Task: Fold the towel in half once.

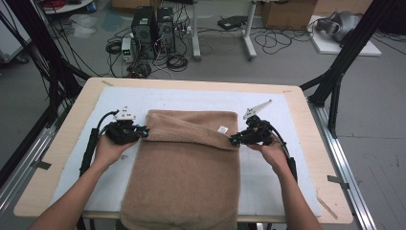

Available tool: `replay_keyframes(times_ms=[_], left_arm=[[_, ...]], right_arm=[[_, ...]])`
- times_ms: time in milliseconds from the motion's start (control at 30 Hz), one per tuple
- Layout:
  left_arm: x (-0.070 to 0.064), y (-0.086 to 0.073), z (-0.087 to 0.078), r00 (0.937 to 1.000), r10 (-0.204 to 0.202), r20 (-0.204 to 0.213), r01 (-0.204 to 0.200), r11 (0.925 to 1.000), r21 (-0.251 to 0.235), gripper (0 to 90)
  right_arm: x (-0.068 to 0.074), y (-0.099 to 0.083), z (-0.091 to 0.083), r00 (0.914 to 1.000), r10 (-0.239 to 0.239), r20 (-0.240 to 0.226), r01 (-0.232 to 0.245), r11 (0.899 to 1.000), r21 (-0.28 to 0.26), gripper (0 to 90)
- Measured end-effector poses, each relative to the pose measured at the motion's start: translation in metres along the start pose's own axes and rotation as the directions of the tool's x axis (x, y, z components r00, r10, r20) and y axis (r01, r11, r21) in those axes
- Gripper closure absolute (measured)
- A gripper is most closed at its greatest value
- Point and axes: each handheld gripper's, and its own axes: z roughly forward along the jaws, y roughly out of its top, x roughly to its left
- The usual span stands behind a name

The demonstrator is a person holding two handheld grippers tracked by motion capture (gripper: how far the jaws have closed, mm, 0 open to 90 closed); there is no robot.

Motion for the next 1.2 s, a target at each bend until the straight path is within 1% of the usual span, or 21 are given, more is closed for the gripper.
replay_keyframes(times_ms=[67, 133, 167, 233, 267, 300, 333, 467, 500, 567, 600, 667, 700, 767, 800, 833, 900, 967, 1067, 1100, 1200], left_arm=[[-0.006, -0.01, -0.003, 0.9998, 0.022, -0.003, -0.022, 0.9992, 0.033, 77.1], [-0.008, -0.019, -0.004, 0.9997, 0.024, 0.001, -0.024, 0.9973, 0.07, 67.6], [-0.008, -0.021, -0.006, 0.9998, 0.02, 0.01, -0.02, 0.9971, 0.073, 62.7], [-0.006, -0.022, -0.01, 0.9995, 0.008, 0.032, -0.01, 0.9988, 0.047, 56.7], [-0.005, -0.021, -0.012, 0.9994, -0.001, 0.036, 0.0, 0.9997, 0.024, 53.4], [-0.004, -0.02, -0.014, 0.999, -0.016, 0.043, 0.016, 0.9999, 0.002, 50.5], [-0.002, -0.019, -0.015, 0.9981, -0.028, 0.054, 0.029, 0.9995, -0.013, 49.3], [0.002, -0.017, -0.012, 0.9963, -0.056, 0.064, 0.058, 0.9979, -0.027, 45.7], [0.004, -0.015, -0.008, 0.9956, -0.062, 0.071, 0.062, 0.998, -0.01, 46.0], [0.006, -0.014, 0.001, 0.9954, -0.073, 0.063, 0.072, 0.9973, 0.013, 47.5], [0.007, -0.014, 0.005, 0.9937, -0.091, 0.065, 0.089, 0.9958, 0.021, 48.8], [0.008, -0.012, 0.014, 0.9942, -0.095, 0.05, 0.093, 0.9948, 0.041, 50.6], [0.009, -0.011, 0.017, 0.9946, -0.094, 0.044, 0.092, 0.9948, 0.043, 53.9], [0.01, -0.01, 0.021, 0.9964, -0.079, 0.029, 0.078, 0.9955, 0.055, 68.7], [0.01, -0.01, 0.021, 0.997, -0.072, 0.028, 0.07, 0.9958, 0.059, 74.2], [0.01, -0.01, 0.019, 0.9971, -0.067, 0.036, 0.065, 0.9961, 0.059, 80.2], [0.008, -0.01, 0.014, 0.9977, -0.053, 0.042, 0.051, 0.9974, 0.051, 82.8], [0.003, -0.011, 0.007, 0.9982, -0.041, 0.044, 0.04, 0.9987, 0.032, 83.4], [-0.006, -0.014, -0.005, 0.9989, -0.008, 0.046, 0.007, 0.9998, 0.021, 83.5], [-0.01, -0.016, -0.008, 0.9988, 0.01, 0.049, -0.011, 0.9996, 0.028, 83.4], [-0.022, -0.022, -0.017, 0.9971, 0.062, 0.044, -0.063, 0.9978, 0.021, 82.5]], right_arm=[[0.006, -0.004, 0.001, 0.9999, -0.012, 0.008, 0.012, 1.0, 0.01, 82.2], [0.01, -0.008, 0.004, 0.9997, -0.022, 0.008, 0.021, 0.999, 0.033, 82.1], [0.01, -0.01, 0.005, 0.9997, -0.023, 0.007, 0.023, 0.999, 0.038, 82.1], [0.01, -0.014, 0.009, 0.9999, -0.017, -0.002, 0.017, 0.999, 0.044, 82.1], [0.01, -0.015, 0.01, 0.9998, -0.019, -0.003, 0.02, 0.999, 0.045, 82.1], [0.01, -0.016, 0.011, 0.9999, -0.009, -0.008, 0.009, 0.999, 0.048, 82.1], [0.01, -0.016, 0.011, 0.9999, -0.009, -0.012, 0.01, 0.999, 0.05, 82.1], [0.013, -0.015, 0.011, 0.9993, -0.031, -0.023, 0.032, 0.999, 0.04, 82.1], [0.013, -0.015, 0.011, 0.9992, -0.032, -0.023, 0.033, 0.999, 0.039, 82.0], [0.01, -0.016, 0.013, 0.9997, -0.017, -0.018, 0.018, 0.999, 0.05, 80.0], [0.008, -0.017, 0.014, 0.9998, -0.011, -0.014, 0.011, 0.998, 0.055, 79.6], [0.006, -0.019, 0.016, 0.9999, 0.008, -0.015, -0.007, 0.998, 0.058, 78.7], [0.005, -0.019, 0.018, 0.9999, 0.005, -0.012, -0.004, 0.998, 0.057, 78.4], [0.004, -0.019, 0.019, 0.9999, 0.007, -0.012, -0.007, 0.999, 0.05, 78.5], [0.004, -0.019, 0.019, 0.9999, 0.01, -0.009, -0.01, 0.999, 0.05, 78.4], [0.004, -0.018, 0.019, 0.9999, 0.002, -0.01, -0.001, 0.999, 0.045, 78.5], [0.006, -0.017, 0.017, 0.9999, -0.003, -0.013, 0.003, 0.999, 0.037, 78.6], [0.01, -0.016, 0.015, 0.9998, -0.011, -0.015, 0.011, 1.0, 0.029, 78.8], [0.015, -0.016, 0.012, 0.9996, -0.025, -0.012, 0.025, 0.999, 0.026, 79.1], [0.017, -0.016, 0.011, 0.9994, -0.033, -0.014, 0.033, 0.999, 0.02, 79.1], [0.026, -0.017, 0.009, 0.9982, -0.054, -0.024, 0.054, 0.999, 0.001, 79.7]])
